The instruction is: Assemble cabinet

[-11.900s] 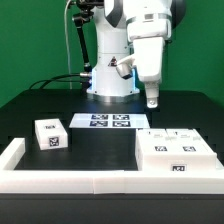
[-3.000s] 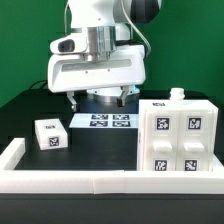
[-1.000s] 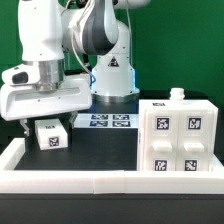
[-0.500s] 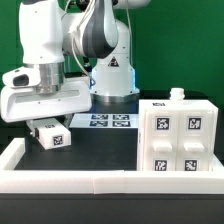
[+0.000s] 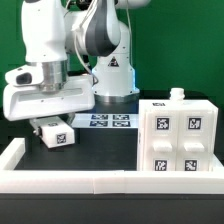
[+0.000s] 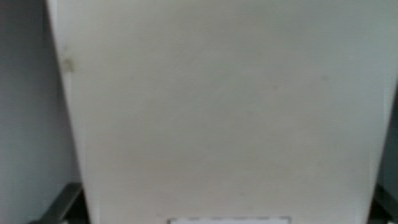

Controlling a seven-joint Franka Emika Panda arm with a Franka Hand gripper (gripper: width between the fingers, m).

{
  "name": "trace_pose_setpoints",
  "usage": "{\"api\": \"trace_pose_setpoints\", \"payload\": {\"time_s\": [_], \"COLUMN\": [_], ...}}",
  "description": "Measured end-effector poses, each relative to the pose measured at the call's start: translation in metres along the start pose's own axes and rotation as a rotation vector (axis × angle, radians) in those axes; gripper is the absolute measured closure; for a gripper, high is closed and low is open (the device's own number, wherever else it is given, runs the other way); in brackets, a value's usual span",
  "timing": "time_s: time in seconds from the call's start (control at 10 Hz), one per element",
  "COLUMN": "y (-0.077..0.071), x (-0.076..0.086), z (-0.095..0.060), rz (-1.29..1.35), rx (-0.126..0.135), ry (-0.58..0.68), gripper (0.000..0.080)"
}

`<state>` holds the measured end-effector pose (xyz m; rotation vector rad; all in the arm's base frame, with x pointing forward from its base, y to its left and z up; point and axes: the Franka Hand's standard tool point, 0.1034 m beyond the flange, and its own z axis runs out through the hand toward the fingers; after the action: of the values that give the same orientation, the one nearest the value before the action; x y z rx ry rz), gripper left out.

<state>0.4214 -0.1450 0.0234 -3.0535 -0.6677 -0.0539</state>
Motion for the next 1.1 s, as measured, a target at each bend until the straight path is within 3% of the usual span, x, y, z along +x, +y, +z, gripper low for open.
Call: {"api": "trace_pose_setpoints", "payload": {"time_s": [0.2, 0.4, 0.7, 0.9, 1.1], "y": [-0.021, -0.043, -0.075, -0.087, -0.088], "x": [0.014, 0.038, 0.086, 0.119, 0.122], "z": [-0.027, -0.058, -0.103, -0.122, -0.121], "rz": [0.019, 0.032, 0.059, 0.106, 0.105], "rx": [0.008, 0.02, 0.015, 0.012, 0.011], "ry": [0.002, 0.007, 0.015, 0.013, 0.016], "gripper": [0.0256, 0.0256, 0.0256, 0.0256, 0.0256]}}
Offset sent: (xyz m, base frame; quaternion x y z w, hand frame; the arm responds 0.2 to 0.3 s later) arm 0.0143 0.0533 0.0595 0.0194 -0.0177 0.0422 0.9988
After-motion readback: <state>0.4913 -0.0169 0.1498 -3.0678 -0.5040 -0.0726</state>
